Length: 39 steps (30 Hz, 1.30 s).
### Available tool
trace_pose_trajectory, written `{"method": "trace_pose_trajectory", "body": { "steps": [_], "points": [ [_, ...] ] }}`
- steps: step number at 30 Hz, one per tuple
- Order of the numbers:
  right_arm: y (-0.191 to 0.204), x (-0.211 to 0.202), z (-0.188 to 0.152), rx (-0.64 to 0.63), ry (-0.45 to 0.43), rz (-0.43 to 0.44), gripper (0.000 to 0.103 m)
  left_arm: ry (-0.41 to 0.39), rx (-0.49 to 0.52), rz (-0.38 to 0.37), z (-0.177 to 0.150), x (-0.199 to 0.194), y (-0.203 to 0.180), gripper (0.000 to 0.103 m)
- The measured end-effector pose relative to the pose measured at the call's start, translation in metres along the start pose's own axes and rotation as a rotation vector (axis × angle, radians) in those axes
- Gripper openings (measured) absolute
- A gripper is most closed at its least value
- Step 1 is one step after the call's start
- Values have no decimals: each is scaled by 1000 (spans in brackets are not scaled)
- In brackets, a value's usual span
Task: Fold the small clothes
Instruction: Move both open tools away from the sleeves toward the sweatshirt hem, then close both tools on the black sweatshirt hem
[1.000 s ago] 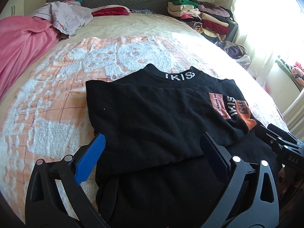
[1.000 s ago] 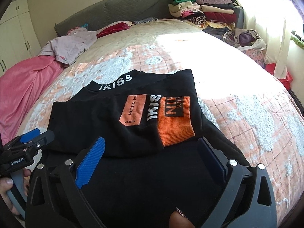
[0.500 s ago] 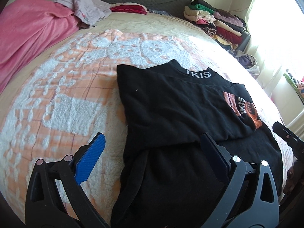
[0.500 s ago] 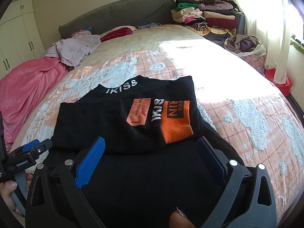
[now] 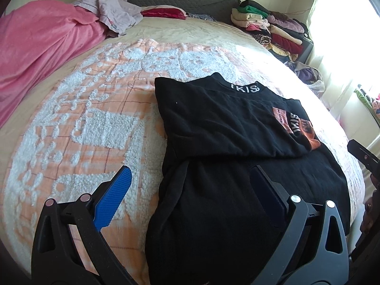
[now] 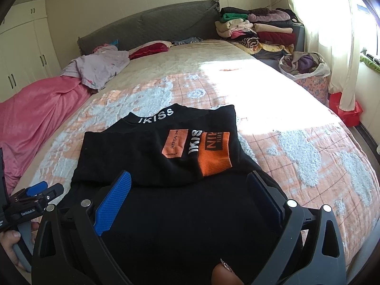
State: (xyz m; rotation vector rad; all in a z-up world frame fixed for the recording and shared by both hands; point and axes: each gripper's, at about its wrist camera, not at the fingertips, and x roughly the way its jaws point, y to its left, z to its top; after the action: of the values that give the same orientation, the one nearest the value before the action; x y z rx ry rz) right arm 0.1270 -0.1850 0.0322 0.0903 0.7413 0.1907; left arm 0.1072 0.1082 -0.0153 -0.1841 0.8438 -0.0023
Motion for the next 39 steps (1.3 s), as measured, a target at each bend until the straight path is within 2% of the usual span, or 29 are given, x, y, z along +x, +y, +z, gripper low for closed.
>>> {"method": "trace_pose_trajectory", "body": {
  "steps": [6,16,28,39],
  "points": [
    [-3,-16,-5,-5,-14,8,97,11,9,-3,-8,-15,-5,93],
    [-11,-41,-13,-3,-39,25,97,2,29,33,-24,-42,-12,93],
    [-28,-60,-35,-20,-25,26,98,28,36,64,-49,-58,-14,93],
    [-53,-67,-56,3,5,3,98,77,-30,77,-72,-64,7,93]
  ]
}}
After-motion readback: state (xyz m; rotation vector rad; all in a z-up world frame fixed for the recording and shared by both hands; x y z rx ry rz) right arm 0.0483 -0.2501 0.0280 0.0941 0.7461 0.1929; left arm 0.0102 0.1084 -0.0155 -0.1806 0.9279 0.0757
